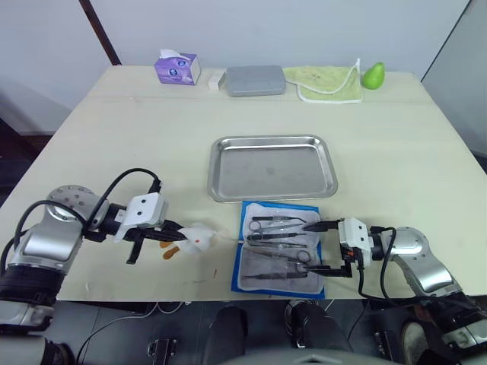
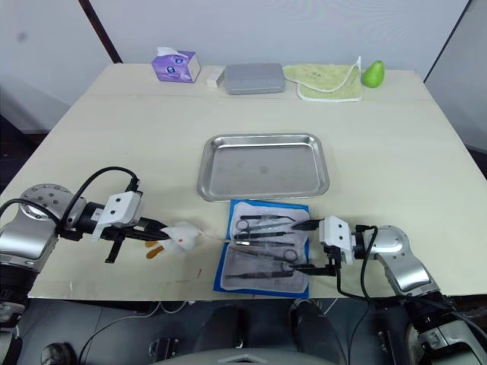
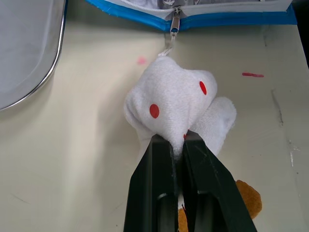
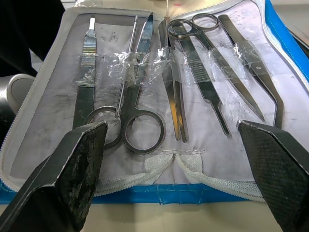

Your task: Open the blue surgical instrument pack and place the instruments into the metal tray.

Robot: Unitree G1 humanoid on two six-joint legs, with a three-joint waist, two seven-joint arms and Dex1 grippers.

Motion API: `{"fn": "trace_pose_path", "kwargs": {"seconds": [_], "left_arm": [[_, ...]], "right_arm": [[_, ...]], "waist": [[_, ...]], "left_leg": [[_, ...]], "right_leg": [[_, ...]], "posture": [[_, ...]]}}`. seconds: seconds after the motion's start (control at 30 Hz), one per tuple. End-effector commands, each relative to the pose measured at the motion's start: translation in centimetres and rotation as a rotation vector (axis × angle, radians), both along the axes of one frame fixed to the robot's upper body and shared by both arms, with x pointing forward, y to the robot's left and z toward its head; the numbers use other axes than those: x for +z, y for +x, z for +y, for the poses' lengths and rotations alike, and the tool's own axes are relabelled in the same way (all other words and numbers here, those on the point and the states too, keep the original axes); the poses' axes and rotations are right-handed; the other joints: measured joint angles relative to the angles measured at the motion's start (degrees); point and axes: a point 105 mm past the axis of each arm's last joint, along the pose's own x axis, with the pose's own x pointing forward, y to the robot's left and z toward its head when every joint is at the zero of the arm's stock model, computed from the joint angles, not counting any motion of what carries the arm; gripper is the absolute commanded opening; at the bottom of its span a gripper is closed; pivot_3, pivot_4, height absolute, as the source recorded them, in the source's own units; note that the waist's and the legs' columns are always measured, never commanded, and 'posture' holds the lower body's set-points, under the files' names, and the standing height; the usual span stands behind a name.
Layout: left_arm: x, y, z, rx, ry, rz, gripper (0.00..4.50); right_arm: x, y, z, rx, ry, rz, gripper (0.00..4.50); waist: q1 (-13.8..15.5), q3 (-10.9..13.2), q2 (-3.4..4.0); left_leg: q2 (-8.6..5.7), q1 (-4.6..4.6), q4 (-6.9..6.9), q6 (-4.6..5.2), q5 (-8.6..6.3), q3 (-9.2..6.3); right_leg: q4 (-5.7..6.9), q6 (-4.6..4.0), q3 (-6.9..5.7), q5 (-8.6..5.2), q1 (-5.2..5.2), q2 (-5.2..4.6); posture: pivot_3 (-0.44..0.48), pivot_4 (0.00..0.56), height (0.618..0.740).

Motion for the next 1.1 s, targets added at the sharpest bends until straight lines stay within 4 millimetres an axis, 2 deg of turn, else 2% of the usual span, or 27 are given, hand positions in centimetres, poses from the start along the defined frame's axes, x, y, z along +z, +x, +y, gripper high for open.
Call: {"fn": "trace_pose_path", "kwargs": {"seconds": [0.03, 0.07, 0.13, 0.27, 0.4, 0.57, 0.73, 0.87, 0.97, 1.1], "left_arm": [[0.7, -0.5, 0.4, -0.001, -0.014, 0.016, 1.77], [1.2, -0.7, 0.5, 0.007, -0.041, 0.030, 2.38], [2.0, -1.0, 0.6, 0.032, -0.101, 0.049, 3.24], [5.6, -1.0, 1.1, 0.098, -0.299, -0.004, 3.24], [6.9, -1.0, 0.4, 0.133, -0.395, -0.012, 3.24], [8.2, -0.8, -1.7, 0.154, -0.464, -0.050, 3.24], [7.9, -0.4, -4.5, 0.137, -0.468, -0.116, 3.24], [6.9, -0.2, -5.7, 0.150, -0.409, -0.088, 3.24], [6.0, 0.1, -6.3, 0.151, -0.362, -0.050, 3.24], [3.6, 1.1, -7.9, 0.077, -0.324, -0.070, 3.24]], "right_arm": [[-2.8, -1.3, -0.4, 0.014, -0.102, 0.088, 4.50], [-2.8, -1.3, -0.4, 0.013, -0.100, 0.088, 4.50], [-2.8, -1.3, -0.4, 0.013, -0.098, 0.089, 4.50], [-2.8, -1.3, -0.4, 0.013, -0.095, 0.088, 4.50], [-2.7, -1.3, -0.4, 0.007, -0.087, 0.090, 4.50], [-2.4, -1.3, -0.6, -0.008, -0.065, 0.101, 4.50], [-2.3, -1.3, -0.7, -0.011, -0.067, 0.103, 4.50], [-2.3, -1.3, -0.7, -0.013, -0.068, 0.104, 4.50], [-2.2, -1.3, -0.7, -0.016, -0.067, 0.105, 4.50], [-2.2, -1.4, -0.6, -0.022, -0.062, 0.105, 4.50]], "waist": [[-0.02, 0.00, 0.00], [-0.09, 0.00, 0.01], [-0.15, 0.01, 0.02], [0.02, 0.02, -0.02], [0.00, 0.04, 0.03], [0.04, 0.04, 0.02], [0.12, 0.05, 0.03], [0.10, 0.05, 0.04], [0.13, 0.05, 0.04], [0.20, 0.03, 0.08]], "left_leg": [[0.00, 0.00, 0.00, 0.00, 0.00, 0.00], [0.00, 0.00, 0.00, 0.00, 0.00, 0.00], [0.02, 0.00, -0.01, 0.00, 0.00, 0.01], [0.04, -0.04, -0.01, 0.00, 0.00, -0.04], [0.03, -0.05, -0.01, 0.00, 0.00, -0.05], [0.03, -0.06, -0.01, 0.00, 0.00, -0.08], [0.01, -0.05, -0.01, 0.00, 0.00, -0.07], [0.00, -0.05, -0.01, 0.00, 0.00, -0.08], [-0.01, -0.06, -0.01, 0.00, 0.00, -0.08], [-0.03, -0.05, -0.01, 0.00, 0.00, -0.08]], "right_leg": [[0.00, 0.00, 0.00, 0.00, 0.00, 0.00], [0.00, 0.00, 0.00, 0.00, 0.00, 0.00], [0.00, 0.01, 0.00, 0.00, -0.02, 0.00], [0.01, -0.05, -0.07, -0.04, -0.05, 0.00], [0.01, -0.06, -0.10, -0.06, -0.05, -0.02], [0.02, -0.05, -0.11, -0.05, -0.05, -0.01], [0.02, 0.09, -0.10, 0.04, -0.04, -0.03], [0.02, 0.09, -0.08, 0.04, -0.03, -0.01], [0.02, 0.09, -0.08, 0.04, -0.04, 0.00], [0.01, 0.09, -0.09, 0.04, -0.02, -0.01]], "posture": [[0.000, 0.150, 0.740], [0.000, 0.150, 0.740], [0.000, 0.150, 0.740], [0.000, 0.150, 0.740], [0.000, 0.150, 0.740], [0.000, 0.150, 0.740], [0.000, 0.150, 0.740], [0.000, 0.150, 0.740], [0.000, 0.150, 0.740], [0.000, 0.150, 0.740]]}}
